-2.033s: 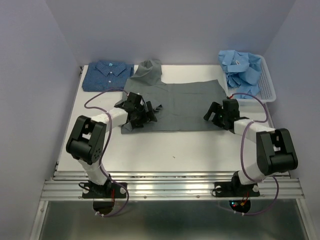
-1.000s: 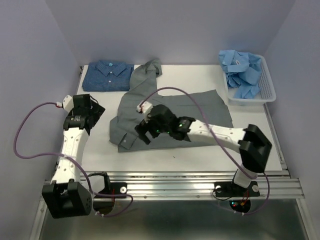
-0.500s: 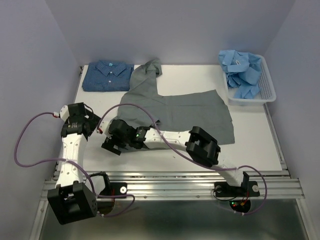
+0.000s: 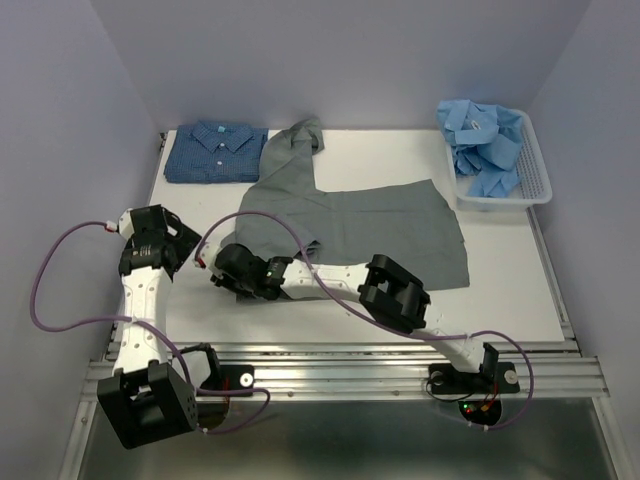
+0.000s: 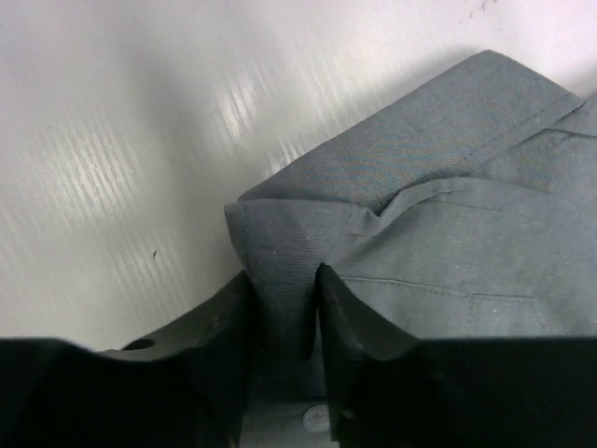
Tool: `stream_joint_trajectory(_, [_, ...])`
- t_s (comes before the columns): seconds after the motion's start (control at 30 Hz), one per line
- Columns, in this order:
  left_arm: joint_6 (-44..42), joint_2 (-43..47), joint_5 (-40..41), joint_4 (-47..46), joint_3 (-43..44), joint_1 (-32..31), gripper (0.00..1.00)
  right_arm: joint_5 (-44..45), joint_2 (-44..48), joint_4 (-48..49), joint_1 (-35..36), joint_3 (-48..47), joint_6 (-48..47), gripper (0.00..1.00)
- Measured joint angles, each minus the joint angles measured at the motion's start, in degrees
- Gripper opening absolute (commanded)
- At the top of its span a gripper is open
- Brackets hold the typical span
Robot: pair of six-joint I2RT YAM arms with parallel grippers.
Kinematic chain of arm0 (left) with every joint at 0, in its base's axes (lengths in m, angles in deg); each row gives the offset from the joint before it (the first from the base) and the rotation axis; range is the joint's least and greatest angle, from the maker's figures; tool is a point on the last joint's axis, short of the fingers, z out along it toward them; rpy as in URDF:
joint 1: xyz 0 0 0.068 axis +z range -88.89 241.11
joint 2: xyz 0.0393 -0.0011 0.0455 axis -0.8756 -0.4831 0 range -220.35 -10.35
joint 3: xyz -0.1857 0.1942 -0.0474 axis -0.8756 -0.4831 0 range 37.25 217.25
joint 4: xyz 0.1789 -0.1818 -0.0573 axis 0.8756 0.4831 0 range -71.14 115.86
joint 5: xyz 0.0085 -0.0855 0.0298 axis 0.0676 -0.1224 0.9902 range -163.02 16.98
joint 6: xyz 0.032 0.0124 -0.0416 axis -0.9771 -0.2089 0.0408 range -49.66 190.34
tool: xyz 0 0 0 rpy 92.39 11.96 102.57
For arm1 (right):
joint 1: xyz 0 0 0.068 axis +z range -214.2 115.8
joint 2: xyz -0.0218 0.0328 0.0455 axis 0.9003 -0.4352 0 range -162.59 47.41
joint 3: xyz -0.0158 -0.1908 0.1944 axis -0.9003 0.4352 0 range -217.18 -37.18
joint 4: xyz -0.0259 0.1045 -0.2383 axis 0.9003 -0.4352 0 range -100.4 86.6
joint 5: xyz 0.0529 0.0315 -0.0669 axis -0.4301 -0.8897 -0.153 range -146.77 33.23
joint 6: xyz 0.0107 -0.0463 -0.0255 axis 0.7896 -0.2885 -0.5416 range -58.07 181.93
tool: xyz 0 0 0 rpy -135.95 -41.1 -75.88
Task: Fold and stack the long sleeve shirts
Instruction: Fold the shirt
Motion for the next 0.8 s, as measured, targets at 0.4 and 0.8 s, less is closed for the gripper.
stream_joint_trajectory(0.4, [-1.8, -1.0, -3.5, -1.8, -0.7, 2.2, 0.99, -1.4, 1.0, 0.6, 0.0, 0.3, 2.0, 0.28])
stream_joint_trajectory(0.8, [-2.2, -1.0, -4.8, -2.5, -0.8, 2.5, 0.99, -5.3, 3.0, 1.0, 0.0, 1.8, 2.3, 0.22])
